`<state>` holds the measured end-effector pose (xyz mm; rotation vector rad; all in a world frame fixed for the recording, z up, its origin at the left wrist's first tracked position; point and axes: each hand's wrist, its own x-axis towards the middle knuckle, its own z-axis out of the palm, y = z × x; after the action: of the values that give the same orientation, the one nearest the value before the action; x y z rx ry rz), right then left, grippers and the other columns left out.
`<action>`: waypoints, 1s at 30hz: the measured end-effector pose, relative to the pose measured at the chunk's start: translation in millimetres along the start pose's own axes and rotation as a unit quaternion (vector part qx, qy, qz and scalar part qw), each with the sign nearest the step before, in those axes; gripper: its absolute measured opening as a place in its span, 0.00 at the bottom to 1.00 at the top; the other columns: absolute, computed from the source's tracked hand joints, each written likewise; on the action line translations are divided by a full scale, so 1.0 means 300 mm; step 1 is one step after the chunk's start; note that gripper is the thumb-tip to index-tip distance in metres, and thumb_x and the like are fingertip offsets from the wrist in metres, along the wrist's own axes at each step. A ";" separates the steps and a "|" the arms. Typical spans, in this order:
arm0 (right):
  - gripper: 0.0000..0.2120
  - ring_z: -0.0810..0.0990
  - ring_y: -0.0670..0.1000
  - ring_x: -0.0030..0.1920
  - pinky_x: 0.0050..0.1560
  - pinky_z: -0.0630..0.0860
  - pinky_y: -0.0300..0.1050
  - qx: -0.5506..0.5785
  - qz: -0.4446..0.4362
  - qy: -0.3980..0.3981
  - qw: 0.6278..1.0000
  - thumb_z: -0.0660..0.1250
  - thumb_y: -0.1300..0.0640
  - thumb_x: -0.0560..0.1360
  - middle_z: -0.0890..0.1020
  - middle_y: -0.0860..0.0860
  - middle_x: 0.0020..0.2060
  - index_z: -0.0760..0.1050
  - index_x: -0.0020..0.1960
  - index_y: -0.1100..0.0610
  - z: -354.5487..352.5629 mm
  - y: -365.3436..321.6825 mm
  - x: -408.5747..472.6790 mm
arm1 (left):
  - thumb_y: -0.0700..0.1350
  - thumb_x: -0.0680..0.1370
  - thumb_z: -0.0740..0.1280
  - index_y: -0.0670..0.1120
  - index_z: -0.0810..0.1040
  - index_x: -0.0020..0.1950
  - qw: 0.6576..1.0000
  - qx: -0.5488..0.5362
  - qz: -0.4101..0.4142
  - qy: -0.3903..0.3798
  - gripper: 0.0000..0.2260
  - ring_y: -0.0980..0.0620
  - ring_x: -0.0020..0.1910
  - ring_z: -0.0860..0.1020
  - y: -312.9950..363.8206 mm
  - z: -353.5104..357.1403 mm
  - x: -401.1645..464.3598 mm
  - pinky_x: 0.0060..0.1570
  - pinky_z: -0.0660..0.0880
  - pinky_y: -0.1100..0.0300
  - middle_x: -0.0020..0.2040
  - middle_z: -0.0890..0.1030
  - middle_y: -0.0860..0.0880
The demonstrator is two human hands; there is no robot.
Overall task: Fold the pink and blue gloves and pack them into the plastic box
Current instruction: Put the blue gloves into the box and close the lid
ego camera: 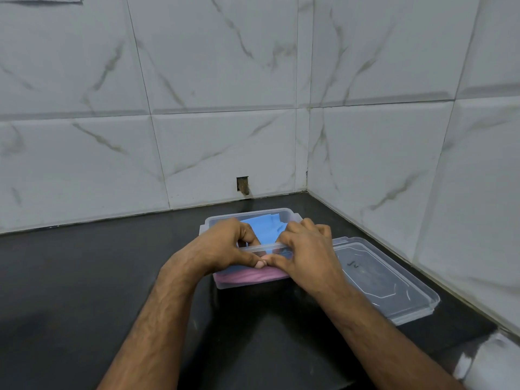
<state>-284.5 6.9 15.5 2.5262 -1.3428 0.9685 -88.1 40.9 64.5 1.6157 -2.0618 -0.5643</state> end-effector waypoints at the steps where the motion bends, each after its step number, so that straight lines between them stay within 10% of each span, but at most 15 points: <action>1: 0.23 0.67 0.44 0.50 0.55 0.58 0.45 0.004 -0.003 0.004 1.000 0.66 0.29 0.70 0.71 0.39 0.42 0.83 0.47 0.47 0.002 -0.002 0.000 | 0.50 0.69 0.82 0.54 0.86 0.39 1.000 0.000 -0.004 -0.006 0.06 0.54 0.46 0.82 -0.005 -0.005 -0.001 0.53 0.78 0.56 0.44 0.86 0.53; 16: 0.25 0.67 0.47 0.41 0.54 0.65 0.48 -0.067 -0.002 -0.003 0.998 0.52 0.27 0.74 0.69 0.44 0.30 0.68 0.36 0.47 0.014 -0.020 0.001 | 0.61 0.63 0.82 0.56 0.81 0.52 0.999 -0.006 -0.034 0.028 0.22 0.61 0.33 0.76 -0.041 -0.025 -0.007 0.38 0.70 0.64 0.34 0.83 0.54; 25: 0.25 0.64 0.43 0.52 0.55 0.60 0.45 0.012 -0.005 0.055 0.998 0.55 0.27 0.74 0.67 0.41 0.48 0.77 0.45 0.46 0.045 0.018 -0.034 | 0.85 0.63 0.52 0.53 0.84 0.55 0.993 -0.065 0.020 0.096 0.44 0.63 0.38 0.82 -0.048 -0.009 -0.014 0.46 0.76 0.58 0.35 0.86 0.55; 30: 0.22 0.64 0.43 0.53 0.56 0.61 0.44 0.033 0.002 0.081 0.996 0.58 0.29 0.73 0.68 0.40 0.50 0.78 0.47 0.46 0.048 0.017 -0.042 | 0.76 0.75 0.42 0.56 0.84 0.53 0.984 -0.102 0.002 0.150 0.37 0.61 0.39 0.83 -0.053 0.006 -0.003 0.37 0.71 0.65 0.34 0.86 0.51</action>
<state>-286.6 7.1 -4.2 2.4303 -1.2905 1.2082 -76.3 38.2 53.8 1.4778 -1.7288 -0.4803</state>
